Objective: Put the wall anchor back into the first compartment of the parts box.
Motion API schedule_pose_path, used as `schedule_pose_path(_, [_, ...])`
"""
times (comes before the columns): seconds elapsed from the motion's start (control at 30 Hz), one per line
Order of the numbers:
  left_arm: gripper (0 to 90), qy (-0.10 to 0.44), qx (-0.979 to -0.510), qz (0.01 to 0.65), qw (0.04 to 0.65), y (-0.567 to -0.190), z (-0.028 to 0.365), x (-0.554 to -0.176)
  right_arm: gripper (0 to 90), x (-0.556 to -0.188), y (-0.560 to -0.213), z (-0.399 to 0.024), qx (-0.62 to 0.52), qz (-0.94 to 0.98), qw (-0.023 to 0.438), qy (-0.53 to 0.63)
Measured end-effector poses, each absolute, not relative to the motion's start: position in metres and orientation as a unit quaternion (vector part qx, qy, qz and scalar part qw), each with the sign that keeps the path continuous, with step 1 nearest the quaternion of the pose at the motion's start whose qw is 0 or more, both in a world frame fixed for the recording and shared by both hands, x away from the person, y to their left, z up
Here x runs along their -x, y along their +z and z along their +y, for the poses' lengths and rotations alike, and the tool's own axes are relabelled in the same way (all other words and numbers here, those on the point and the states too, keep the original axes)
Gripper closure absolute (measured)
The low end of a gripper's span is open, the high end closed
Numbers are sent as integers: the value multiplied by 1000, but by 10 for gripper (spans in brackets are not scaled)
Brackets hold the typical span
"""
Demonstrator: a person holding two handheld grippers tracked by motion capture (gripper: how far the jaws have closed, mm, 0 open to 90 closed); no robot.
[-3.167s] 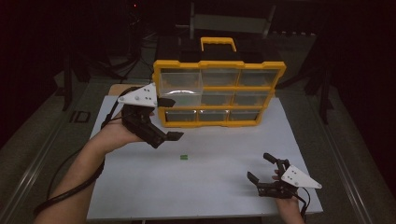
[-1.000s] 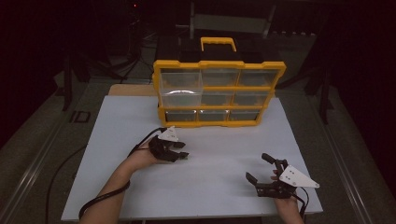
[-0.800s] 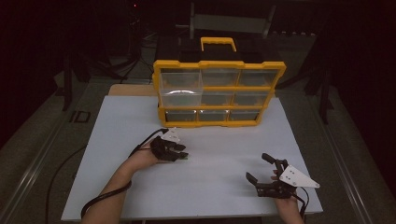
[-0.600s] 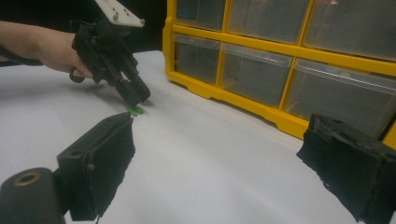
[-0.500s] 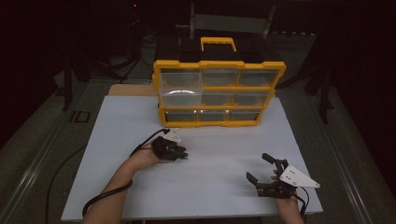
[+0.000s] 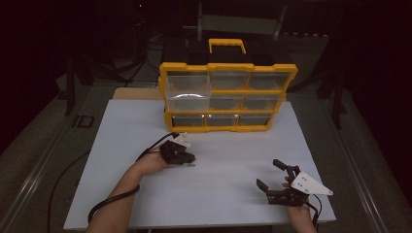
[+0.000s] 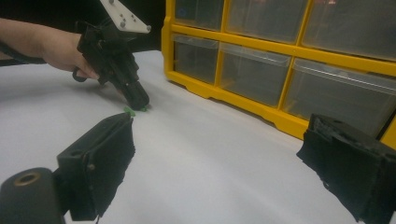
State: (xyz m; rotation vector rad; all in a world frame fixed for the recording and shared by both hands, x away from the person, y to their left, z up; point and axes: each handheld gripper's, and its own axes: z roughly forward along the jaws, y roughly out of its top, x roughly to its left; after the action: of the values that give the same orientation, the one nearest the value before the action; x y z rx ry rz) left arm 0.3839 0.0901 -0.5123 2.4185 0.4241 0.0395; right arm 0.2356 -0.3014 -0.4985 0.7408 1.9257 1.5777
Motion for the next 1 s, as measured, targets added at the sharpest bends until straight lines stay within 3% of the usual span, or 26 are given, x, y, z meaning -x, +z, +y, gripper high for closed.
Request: schedule_pose_path(1.0, [844, 14, -939, 90, 332, -405, 104, -351, 89, -236, -498, -301, -272, 714, 273, 584])
